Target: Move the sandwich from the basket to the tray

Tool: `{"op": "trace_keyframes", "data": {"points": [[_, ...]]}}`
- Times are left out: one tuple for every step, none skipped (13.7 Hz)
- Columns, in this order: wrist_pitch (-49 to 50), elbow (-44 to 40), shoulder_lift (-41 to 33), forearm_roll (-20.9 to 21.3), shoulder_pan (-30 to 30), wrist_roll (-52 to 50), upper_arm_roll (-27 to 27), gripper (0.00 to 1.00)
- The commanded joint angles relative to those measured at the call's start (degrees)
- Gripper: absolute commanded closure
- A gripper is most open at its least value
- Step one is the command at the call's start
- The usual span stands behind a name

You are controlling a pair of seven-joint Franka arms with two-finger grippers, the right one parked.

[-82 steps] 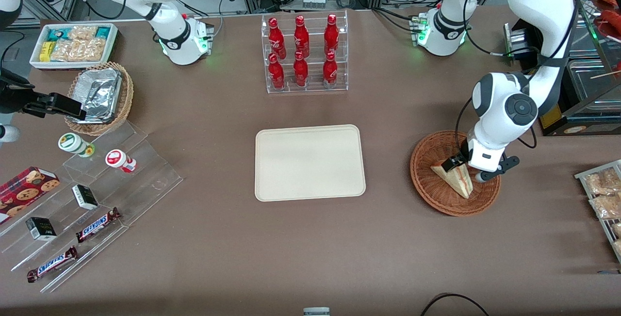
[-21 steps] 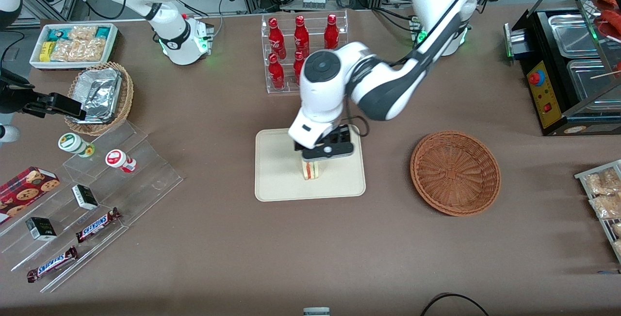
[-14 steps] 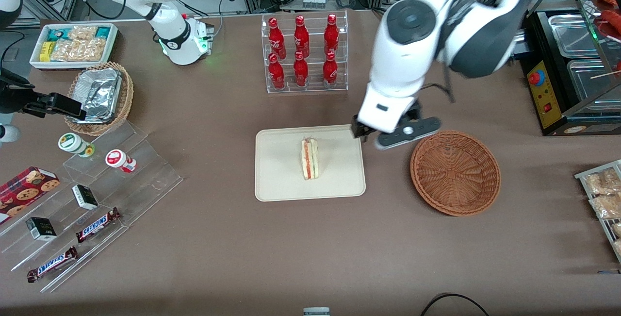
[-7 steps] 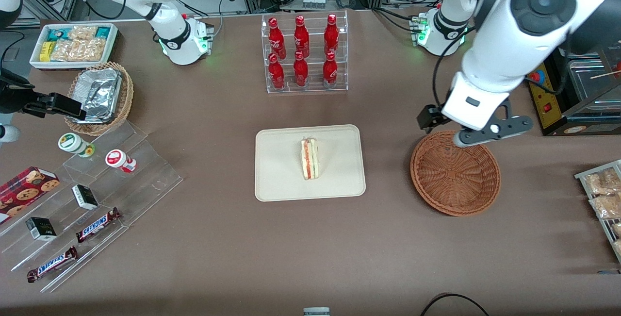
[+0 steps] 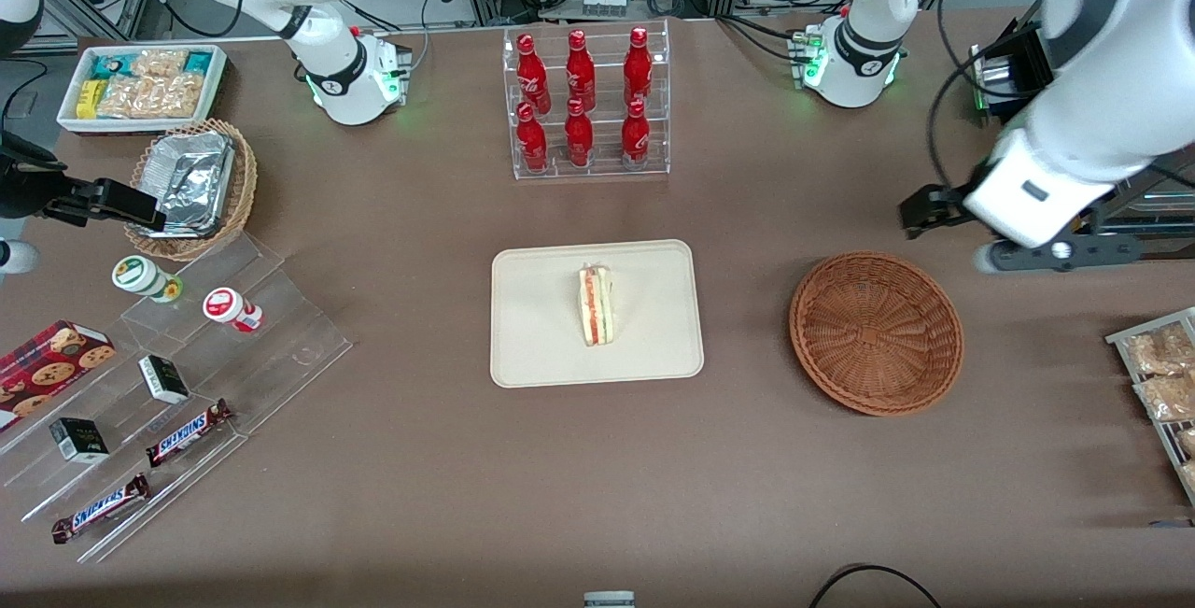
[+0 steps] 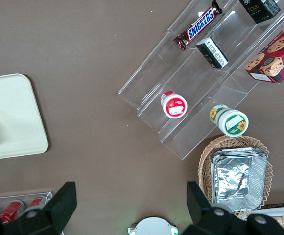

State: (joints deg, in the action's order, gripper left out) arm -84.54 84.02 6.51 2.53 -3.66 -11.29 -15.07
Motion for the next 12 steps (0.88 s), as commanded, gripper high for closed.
{"op": "trace_keyframes", "data": {"points": [[0.2, 4.1, -4.7, -1.6, 6.1, 7.3, 10.5, 0.01], [0.4, 4.2, -5.4, -1.6, 7.7, 9.3, 13.4, 0.01], [1.1, 4.3, -5.5, -1.6, 8.5, 11.4, 15.4, 0.01], [1.5, 4.3, -6.0, -1.6, 8.5, 12.7, 16.2, 0.01], [1.4, 4.2, -6.1, -1.6, 8.5, 13.5, 16.8, 0.01], [1.2, 3.9, -6.0, -1.5, 8.5, 14.0, 17.2, 0.01], [1.1, 3.5, -6.0, -1.5, 8.5, 14.1, 17.3, 0.01], [1.3, 3.5, -6.2, -1.4, 8.5, 14.3, 17.3, 0.01], [1.4, 3.4, -6.2, -1.4, 8.4, 14.3, 17.4, 0.01], [1.3, 3.3, -6.3, -1.0, 8.2, 14.5, 17.4, 0.01], [0.9, 3.9, -7.5, -0.7, 7.9, 16.5, 17.3, 0.01], [1.1, 3.9, -7.8, -0.6, 7.3, 19.2, 17.4, 0.01]]}}
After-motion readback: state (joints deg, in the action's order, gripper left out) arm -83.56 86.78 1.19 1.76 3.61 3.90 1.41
